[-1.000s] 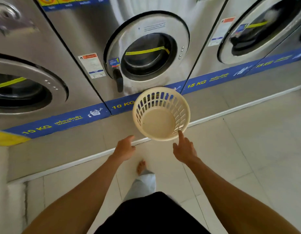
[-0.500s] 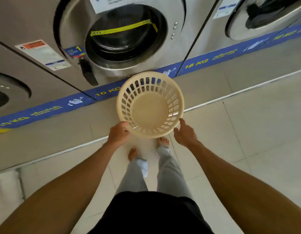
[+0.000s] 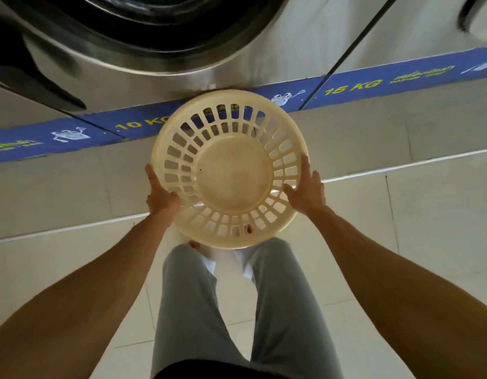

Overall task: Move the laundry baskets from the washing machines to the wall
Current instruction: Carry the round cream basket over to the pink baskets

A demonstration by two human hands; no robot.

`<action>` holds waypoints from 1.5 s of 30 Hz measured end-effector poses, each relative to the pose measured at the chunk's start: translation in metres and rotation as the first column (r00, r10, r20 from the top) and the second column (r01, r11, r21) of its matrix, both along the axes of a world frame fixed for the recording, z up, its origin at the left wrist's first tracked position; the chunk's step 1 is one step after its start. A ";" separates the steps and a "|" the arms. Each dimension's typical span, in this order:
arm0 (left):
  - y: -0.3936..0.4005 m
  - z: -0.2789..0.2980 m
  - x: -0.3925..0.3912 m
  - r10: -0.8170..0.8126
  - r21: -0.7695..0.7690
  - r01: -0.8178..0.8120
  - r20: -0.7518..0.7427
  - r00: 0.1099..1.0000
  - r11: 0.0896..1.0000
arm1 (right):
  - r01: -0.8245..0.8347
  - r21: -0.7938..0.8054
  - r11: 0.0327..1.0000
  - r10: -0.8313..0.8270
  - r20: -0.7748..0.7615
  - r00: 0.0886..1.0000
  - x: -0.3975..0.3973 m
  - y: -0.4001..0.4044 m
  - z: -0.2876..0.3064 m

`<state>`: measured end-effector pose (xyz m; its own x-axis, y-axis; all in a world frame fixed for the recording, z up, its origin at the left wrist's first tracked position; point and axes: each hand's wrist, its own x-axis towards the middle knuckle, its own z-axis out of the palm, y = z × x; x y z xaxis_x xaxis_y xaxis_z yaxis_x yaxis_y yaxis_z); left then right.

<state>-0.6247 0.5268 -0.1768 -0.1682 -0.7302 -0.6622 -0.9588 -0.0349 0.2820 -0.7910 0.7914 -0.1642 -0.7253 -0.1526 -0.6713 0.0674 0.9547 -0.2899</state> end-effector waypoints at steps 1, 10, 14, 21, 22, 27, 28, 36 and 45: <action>-0.001 -0.006 0.001 0.001 -0.029 -0.001 -0.011 1.000 1.000 | -0.012 -0.030 0.999 0.012 0.003 1.000 -0.005 0.000 -0.007; 0.008 0.032 0.032 0.152 -0.004 -0.153 -0.084 0.985 0.988 | -0.053 -0.084 0.995 0.038 -0.168 0.985 -0.007 0.004 0.021; 0.026 0.094 0.069 0.116 0.021 -0.115 -0.043 0.992 0.993 | -0.168 -0.014 0.986 0.164 -0.155 0.974 0.007 0.003 0.078; 0.051 0.200 0.147 0.206 -0.001 -0.207 -0.110 0.972 0.978 | -0.381 0.002 0.925 0.377 -0.151 0.914 0.054 -0.004 0.159; 0.053 0.210 0.161 0.222 0.004 -0.224 -0.149 0.964 0.975 | -0.409 -0.004 0.913 0.403 -0.156 0.902 0.063 -0.009 0.168; 0.060 0.242 0.233 0.428 -0.014 -0.434 -0.149 0.892 0.901 | -0.566 -0.010 0.824 0.555 -0.190 0.810 0.110 -0.050 0.196; 0.063 0.246 0.250 0.463 -0.009 -0.471 -0.169 0.870 0.882 | -0.593 -0.012 0.805 0.579 -0.196 0.791 0.121 -0.060 0.200; 0.092 0.266 0.400 0.746 0.033 -0.774 -0.292 0.598 0.633 | -0.806 -0.016 0.591 0.785 -0.216 0.580 0.239 -0.147 0.230; 0.108 0.280 0.570 0.844 -0.058 -0.907 -0.346 0.411 0.417 | -0.944 -0.047 0.328 0.904 -0.275 0.327 0.408 -0.223 0.234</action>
<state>-0.0549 0.6344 0.1032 0.5302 -0.6703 -0.5192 -0.3351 -0.7282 0.5979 -0.3833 0.5683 0.0698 -0.1253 -0.8900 -0.4384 -0.8926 0.2941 -0.3418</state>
